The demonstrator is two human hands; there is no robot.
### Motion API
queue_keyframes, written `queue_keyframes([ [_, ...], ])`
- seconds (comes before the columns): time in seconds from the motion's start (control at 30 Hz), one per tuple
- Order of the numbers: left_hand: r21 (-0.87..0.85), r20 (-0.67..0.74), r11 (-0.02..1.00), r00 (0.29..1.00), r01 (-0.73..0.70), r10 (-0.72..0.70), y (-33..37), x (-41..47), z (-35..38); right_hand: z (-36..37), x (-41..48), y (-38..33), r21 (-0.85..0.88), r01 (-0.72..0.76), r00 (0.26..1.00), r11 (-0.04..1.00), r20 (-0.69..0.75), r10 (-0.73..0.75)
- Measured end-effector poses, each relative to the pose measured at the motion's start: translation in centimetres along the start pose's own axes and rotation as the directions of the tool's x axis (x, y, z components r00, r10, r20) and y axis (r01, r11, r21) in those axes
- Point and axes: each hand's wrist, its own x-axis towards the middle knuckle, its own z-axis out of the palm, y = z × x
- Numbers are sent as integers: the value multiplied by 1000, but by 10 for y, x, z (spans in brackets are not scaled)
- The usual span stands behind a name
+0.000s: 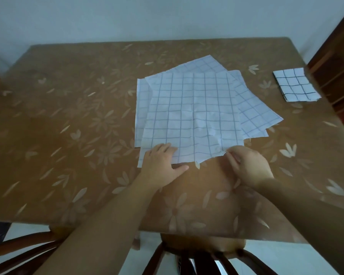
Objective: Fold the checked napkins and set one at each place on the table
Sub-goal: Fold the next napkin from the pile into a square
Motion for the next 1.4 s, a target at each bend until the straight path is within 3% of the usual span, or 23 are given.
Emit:
queue_keyframes([
  [0.17, 13, -122, 999, 992, -34, 35, 23, -22, -7, -30, -24, 15, -11, 45, 998, 999, 45, -44],
  [0.27, 22, -86, 1000, 996, -3, 5, 36, -40, -12, -44, -48, 34, -44, 46, 996, 998, 82, -42],
  [0.4, -46, -17, 996, 996, 81, -82, 55, -67, -20, -65, -82, 55, 73, -76, 995, 994, 77, 71],
  [0.5, -265, 84, 950, 986, 165, -147, 66, -86, -26, -88, -101, 56, 199, -189, 977, 962, 135, 164],
  [0.57, -386, 105, 904, 983, 182, -152, 73, -97, -34, -104, -110, 60, 307, -304, 938, 902, 260, 228],
  [0.63, -402, 105, 898, 983, 179, -149, 83, -108, -45, -116, -118, 65, 246, -331, 891, 911, 399, 216],
  [0.73, -377, 143, 911, 982, 169, -123, 93, -120, -57, -130, -130, 68, -21, -214, 860, 977, 469, 199],
  [0.87, -428, 152, 882, 978, 198, -145, 96, -131, -68, -144, -135, 77, 129, -343, 843, 930, 478, 245],
  [0.97, -509, 121, 821, 966, 258, -229, 93, -135, -71, -146, -134, 87, 373, -442, 860, 816, 435, 267],
  [1.03, -600, 93, 750, 955, 280, -283, 94, -136, -71, -150, -136, 83, 545, -498, 855, 674, 437, 279],
  [1.13, -812, 31, 510, 893, 284, -448, 98, -136, -69, -150, -133, 80, 689, -540, 842, 483, 438, 316],
  [1.23, -897, 143, 287, 836, 336, -530, 83, -130, -56, -139, -126, 82, 745, -535, 840, 400, 416, 349],
  [1.3, -871, 237, 278, 842, 405, -485, 62, -124, -34, -129, -121, 84, 762, -540, 825, 357, 397, 402],
  [1.4, -817, 317, 342, 857, 464, -406, 78, -141, -42, -115, -115, 83, 808, -531, 806, 256, 389, 446],
])
